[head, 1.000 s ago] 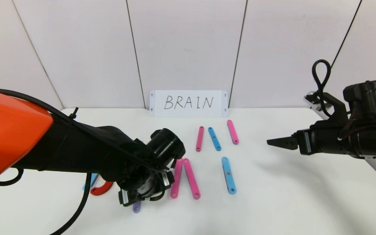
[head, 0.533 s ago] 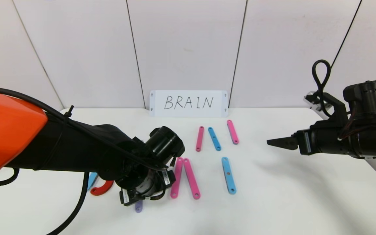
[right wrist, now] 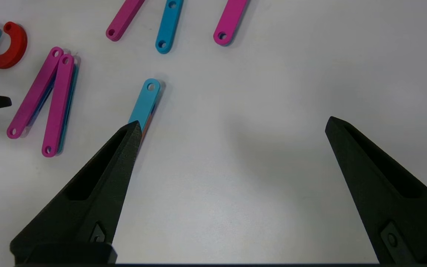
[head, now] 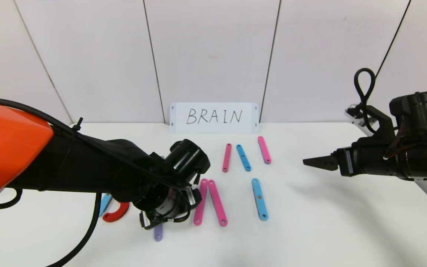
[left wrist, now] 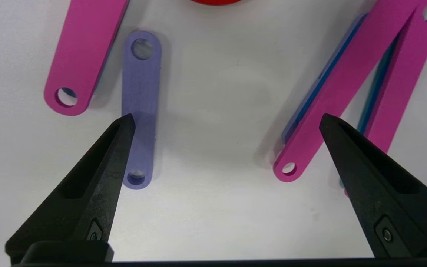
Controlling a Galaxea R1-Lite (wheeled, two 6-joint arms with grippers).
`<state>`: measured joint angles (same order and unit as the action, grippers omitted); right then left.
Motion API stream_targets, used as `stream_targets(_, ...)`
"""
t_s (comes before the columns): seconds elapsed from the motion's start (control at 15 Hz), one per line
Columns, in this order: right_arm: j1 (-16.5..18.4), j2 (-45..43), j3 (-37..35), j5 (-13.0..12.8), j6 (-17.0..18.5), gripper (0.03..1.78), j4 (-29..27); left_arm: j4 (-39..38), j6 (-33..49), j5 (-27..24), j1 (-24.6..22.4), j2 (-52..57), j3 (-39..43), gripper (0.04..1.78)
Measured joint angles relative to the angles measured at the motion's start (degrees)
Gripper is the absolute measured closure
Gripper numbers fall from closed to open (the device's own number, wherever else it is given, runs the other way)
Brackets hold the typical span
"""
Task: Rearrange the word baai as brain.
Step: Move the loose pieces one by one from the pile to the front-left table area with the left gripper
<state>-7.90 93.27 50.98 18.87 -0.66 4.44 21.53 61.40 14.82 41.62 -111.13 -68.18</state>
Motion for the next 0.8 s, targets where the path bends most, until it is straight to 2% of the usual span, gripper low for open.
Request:
stream_targets(0.27, 0.00, -0.02, 0.00, -0.02, -0.02, 0.07, 0.00, -0.52, -0.18, -1.35, -0.33, 0.20, -0.04, 0.08)
stream_targets(0.8, 0.02, -0.07, 0.00, -0.02, 0.00, 0.07, 0.00, 2.45, -0.96, -0.85, -0.59, 2.30, 0.63, 0.08)
